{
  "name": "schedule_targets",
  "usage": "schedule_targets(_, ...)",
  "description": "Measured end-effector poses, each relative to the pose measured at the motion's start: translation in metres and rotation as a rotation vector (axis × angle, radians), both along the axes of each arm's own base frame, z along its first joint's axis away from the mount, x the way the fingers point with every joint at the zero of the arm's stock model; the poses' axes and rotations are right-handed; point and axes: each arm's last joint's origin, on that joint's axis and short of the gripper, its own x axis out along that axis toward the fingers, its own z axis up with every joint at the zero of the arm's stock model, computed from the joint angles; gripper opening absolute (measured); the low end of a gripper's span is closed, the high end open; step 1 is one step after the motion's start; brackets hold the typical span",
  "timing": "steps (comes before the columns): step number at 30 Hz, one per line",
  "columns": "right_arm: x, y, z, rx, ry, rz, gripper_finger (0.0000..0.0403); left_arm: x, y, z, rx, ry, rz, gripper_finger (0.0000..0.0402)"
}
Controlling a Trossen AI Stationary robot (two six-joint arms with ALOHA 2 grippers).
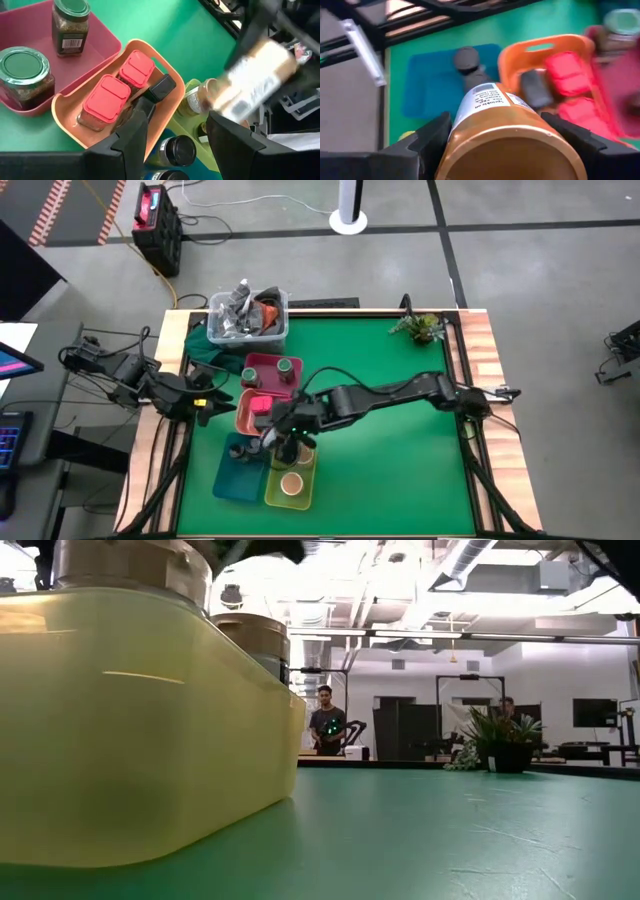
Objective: Sort spices by type
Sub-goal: Put the gold seasoning bottle into the yellow bin
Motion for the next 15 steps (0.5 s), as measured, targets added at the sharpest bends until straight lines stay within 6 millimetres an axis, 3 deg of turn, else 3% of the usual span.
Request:
schedule_targets(5,0.007,0.002,-0.026,0.081,0.095,0.067,0.0302,0.0,0.0,0.0,-0.002,0.001,0.001,0.0193)
schedule_targets(15,0.002,0.002,-0.047,0.061,0.258,0.142,0.0305,-0.001,0.001,-0.001,0.017,0.014,0.0,0.0193)
